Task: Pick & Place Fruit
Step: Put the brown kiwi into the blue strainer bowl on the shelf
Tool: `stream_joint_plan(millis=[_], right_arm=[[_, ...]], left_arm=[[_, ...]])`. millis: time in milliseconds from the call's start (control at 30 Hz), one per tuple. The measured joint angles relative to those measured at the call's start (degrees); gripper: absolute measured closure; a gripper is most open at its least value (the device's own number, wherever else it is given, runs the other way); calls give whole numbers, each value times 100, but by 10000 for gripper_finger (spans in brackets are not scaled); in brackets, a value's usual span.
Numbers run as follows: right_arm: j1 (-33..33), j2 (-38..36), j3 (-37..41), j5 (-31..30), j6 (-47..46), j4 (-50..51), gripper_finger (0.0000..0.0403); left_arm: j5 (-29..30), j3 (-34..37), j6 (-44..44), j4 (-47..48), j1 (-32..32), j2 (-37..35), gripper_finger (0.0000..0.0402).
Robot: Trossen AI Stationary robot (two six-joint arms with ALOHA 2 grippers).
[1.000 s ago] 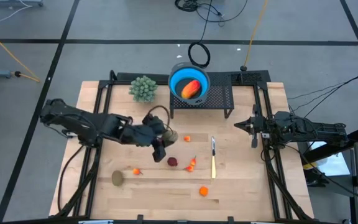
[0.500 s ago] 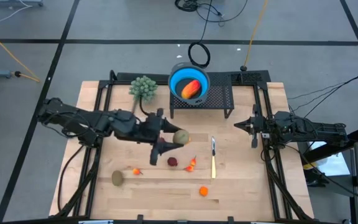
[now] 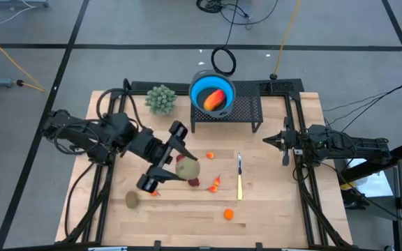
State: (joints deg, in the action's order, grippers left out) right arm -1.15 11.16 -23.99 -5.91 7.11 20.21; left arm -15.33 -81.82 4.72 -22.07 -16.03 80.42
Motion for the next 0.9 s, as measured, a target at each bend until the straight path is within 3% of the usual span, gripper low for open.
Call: stream_joint_plan(millis=[267, 433, 900], right_arm=[[0, 0, 0, 0, 0, 0, 403], [2, 0, 0, 0, 0, 2, 403], [0, 0, 0, 0, 0, 2, 403]], left_arm=[[-16, 0, -89, -31, 0, 2, 183], [334, 0, -394, -73, -2, 20, 183], [3305, 2, -2121, -564, 0, 20, 183]])
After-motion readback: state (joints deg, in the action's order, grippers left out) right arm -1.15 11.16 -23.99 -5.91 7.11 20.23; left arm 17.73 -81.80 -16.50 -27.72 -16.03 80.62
